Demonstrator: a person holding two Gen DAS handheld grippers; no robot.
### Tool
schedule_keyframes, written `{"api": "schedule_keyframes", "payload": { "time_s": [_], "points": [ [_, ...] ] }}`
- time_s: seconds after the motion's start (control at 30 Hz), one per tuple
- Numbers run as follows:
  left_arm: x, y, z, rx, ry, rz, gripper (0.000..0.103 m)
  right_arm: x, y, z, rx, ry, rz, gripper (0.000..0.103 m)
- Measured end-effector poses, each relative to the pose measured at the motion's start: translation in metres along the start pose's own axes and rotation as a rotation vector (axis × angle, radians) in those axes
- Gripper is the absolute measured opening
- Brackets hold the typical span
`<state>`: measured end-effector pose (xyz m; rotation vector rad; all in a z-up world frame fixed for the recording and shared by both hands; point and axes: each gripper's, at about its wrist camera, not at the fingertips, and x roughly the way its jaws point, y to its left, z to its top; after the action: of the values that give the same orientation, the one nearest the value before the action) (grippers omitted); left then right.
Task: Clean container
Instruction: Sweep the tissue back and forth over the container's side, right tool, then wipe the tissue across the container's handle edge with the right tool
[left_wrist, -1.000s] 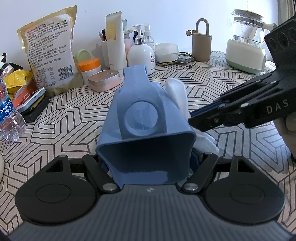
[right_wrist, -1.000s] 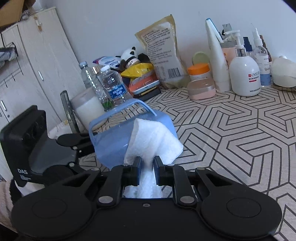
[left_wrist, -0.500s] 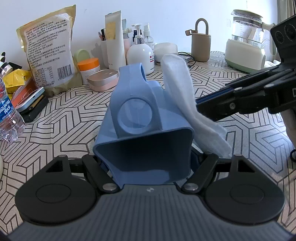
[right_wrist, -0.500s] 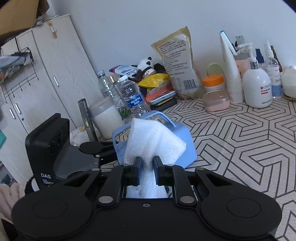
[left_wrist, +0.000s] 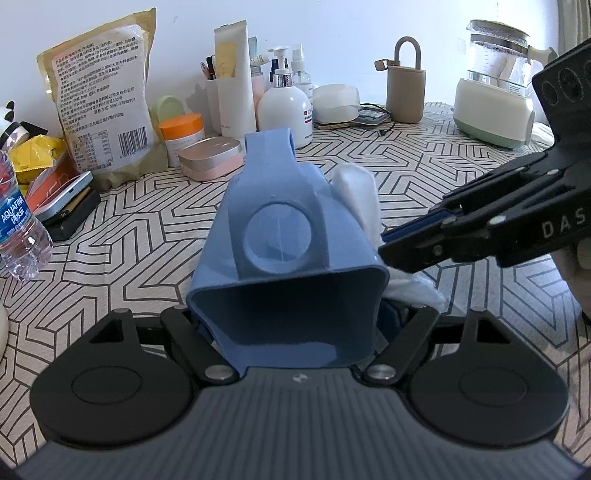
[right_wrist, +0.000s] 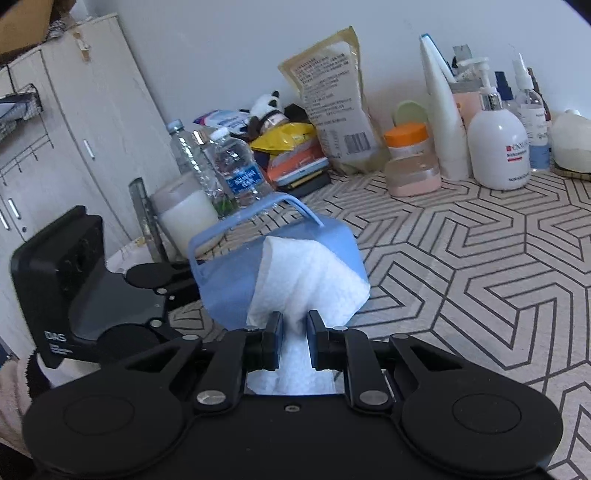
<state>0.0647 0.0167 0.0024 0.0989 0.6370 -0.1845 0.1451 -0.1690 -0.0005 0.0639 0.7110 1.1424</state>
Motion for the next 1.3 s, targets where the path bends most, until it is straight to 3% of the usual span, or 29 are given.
{"api": "schedule_keyframes", "payload": {
  "time_s": [0.2,0.37,0.63,0.9,1.3],
  "points": [
    [0.000,0.001,0.000,0.000,-0.005,-0.013,0.078,-0.004,0.002,0.000,-0.006,-0.013,0.012,0.019],
    [0.001,0.003,0.001,-0.007,0.000,-0.017,0.077,-0.016,-0.003,0.005,0.069,-0.070,0.144,0.019],
    [0.001,0.002,0.001,-0.003,0.000,-0.013,0.077,-0.013,0.002,0.005,0.019,-0.054,0.073,0.019],
    [0.001,0.001,0.002,0.008,-0.004,-0.007,0.076,0.005,-0.021,0.002,0.100,0.010,0.020,0.019],
    [0.000,0.002,0.002,0.006,0.000,-0.017,0.076,-0.008,-0.009,0.002,0.065,-0.034,0.051,0.019]
  ]
}}
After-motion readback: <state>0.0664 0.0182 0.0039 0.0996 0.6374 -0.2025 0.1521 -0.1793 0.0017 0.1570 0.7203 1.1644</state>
